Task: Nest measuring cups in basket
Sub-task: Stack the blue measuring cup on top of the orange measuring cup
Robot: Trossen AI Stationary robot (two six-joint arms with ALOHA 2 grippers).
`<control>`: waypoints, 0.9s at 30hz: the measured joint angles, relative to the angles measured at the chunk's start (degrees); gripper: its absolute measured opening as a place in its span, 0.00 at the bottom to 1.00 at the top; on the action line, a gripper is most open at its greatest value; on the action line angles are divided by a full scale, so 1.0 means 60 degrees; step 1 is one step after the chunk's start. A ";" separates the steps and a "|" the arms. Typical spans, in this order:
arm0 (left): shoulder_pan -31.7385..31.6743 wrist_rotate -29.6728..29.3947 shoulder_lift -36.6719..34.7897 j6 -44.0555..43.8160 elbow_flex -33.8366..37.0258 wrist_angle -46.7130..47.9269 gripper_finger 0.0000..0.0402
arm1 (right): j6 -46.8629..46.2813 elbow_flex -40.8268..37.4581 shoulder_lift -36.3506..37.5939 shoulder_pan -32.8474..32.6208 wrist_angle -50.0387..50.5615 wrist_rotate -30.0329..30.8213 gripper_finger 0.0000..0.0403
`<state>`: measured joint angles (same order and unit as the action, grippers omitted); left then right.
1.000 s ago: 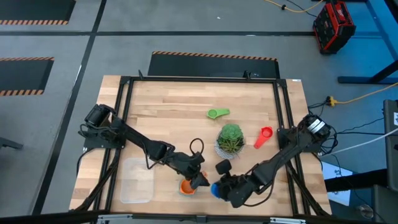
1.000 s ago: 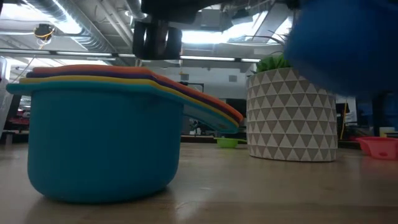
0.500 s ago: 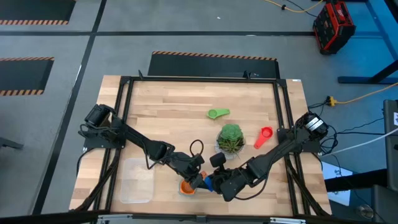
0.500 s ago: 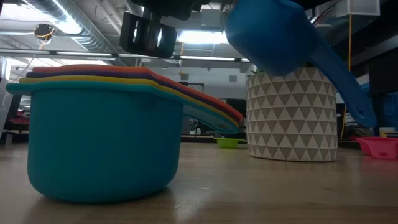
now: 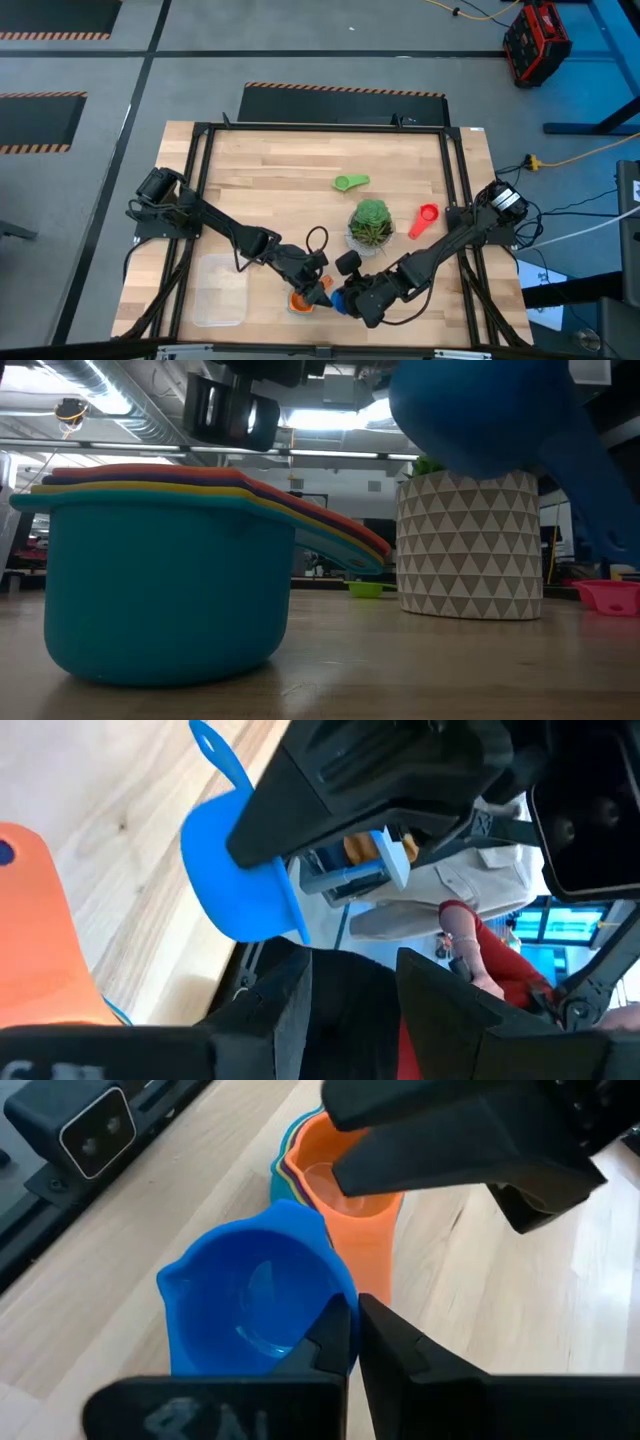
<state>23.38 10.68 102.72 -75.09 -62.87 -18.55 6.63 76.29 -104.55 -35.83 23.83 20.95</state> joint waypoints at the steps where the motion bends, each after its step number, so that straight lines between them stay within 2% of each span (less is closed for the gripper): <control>1: 0.0000 -0.0047 0.0000 0.0002 0.0000 0.0003 0.35 | -0.0011 0.0000 0.0000 0.0000 -0.0003 0.0000 0.04; 21: 0.0000 -0.0262 0.0000 -0.0233 0.0000 0.0018 0.35 | -0.0336 0.0000 0.0007 0.0015 -0.0550 0.0218 0.04; 27: 0.0000 -0.0258 0.0000 -0.0243 0.0000 0.0030 0.35 | -0.1315 0.0000 0.0007 0.0025 -0.0467 0.0335 0.04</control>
<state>23.38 9.13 102.72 -76.55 -62.87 -18.37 -1.26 76.29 -104.51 -35.68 21.03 22.96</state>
